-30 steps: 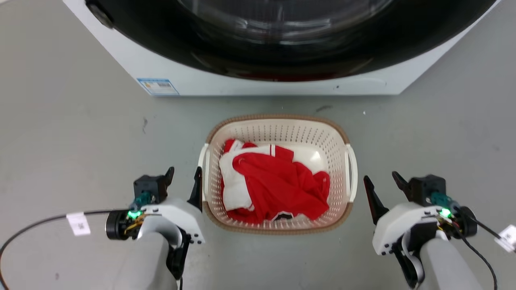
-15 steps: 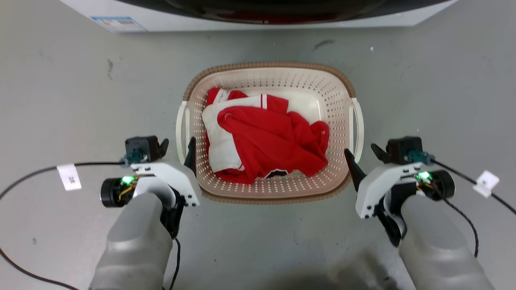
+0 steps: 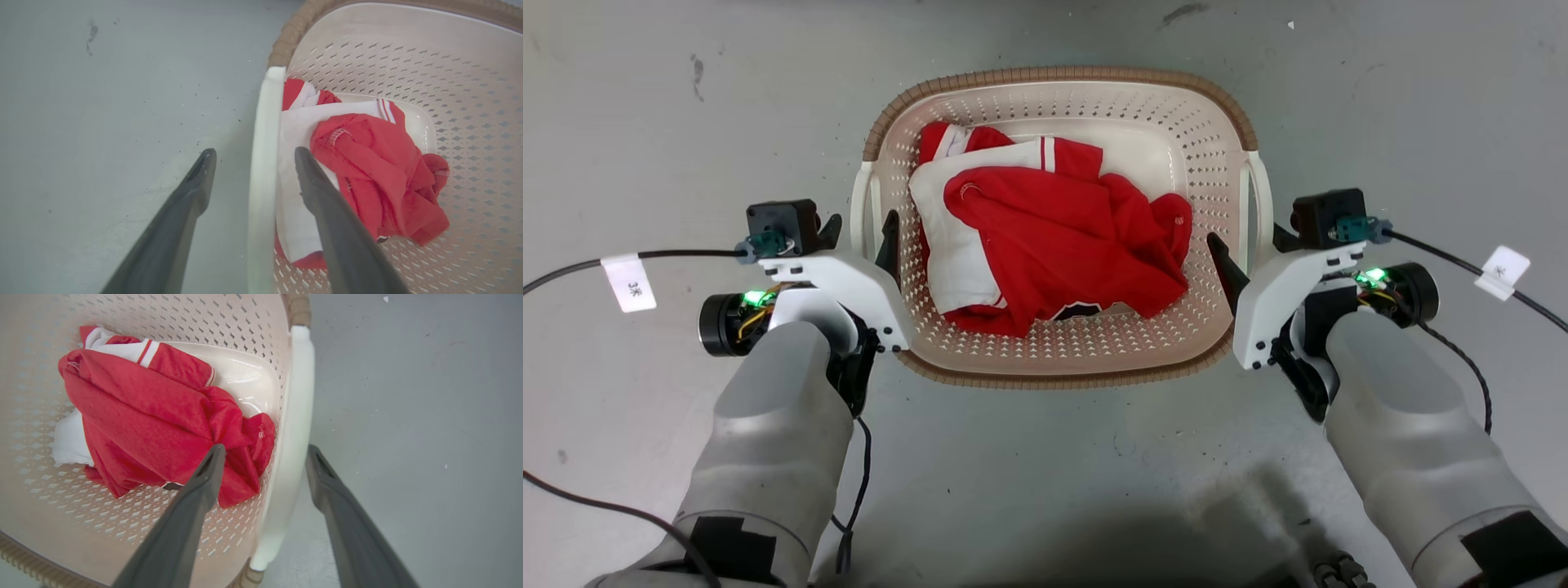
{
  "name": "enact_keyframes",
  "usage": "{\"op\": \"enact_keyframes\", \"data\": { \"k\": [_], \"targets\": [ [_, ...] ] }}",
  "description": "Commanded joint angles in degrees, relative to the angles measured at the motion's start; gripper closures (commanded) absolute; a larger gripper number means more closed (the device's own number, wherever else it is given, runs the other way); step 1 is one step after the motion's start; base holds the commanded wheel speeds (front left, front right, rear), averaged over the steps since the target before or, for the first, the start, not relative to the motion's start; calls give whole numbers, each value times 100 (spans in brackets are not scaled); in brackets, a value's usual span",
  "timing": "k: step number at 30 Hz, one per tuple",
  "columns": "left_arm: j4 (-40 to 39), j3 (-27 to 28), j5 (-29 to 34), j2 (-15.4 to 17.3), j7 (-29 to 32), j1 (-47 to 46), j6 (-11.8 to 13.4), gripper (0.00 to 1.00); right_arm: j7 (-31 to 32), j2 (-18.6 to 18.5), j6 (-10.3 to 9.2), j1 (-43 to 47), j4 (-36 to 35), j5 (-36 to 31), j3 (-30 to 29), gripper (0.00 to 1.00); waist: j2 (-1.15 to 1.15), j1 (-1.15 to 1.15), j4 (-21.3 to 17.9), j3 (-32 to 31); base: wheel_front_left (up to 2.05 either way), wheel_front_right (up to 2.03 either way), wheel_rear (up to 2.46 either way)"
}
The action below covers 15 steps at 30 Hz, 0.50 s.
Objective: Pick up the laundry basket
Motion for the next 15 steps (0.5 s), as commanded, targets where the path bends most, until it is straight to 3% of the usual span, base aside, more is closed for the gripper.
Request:
{"op": "enact_keyframes", "data": {
  "k": [1,4,5,6,7,15],
  "targets": [
    [72,-27,-25,28,54,-109,-24,0,12,3,-4,-185,84,58,66,0,0,-1,7,50,0,0,0],
    [129,-59,-42,52,101,-168,-25,0,22,4,-3,-271,153,137,173,0,0,-1,8,91,0,0,0],
    [157,-78,-56,43,141,-183,-23,8,45,4,-4,-301,199,191,216,18,0,-1,9,104,0,0,0],
    [175,-90,-63,29,164,-198,-27,55,45,3,-4,-321,214,265,265,73,0,-1,17,112,0,0,0],
    [193,-104,-90,23,194,-196,-30,100,69,4,-4,-345,208,313,345,100,0,-1,21,117,0,0,0],
    [245,-334,-299,-76,327,-137,-30,100,201,46,8,-359,270,755,843,100,0,-1,39,112,0,0,0]
  ]
}}
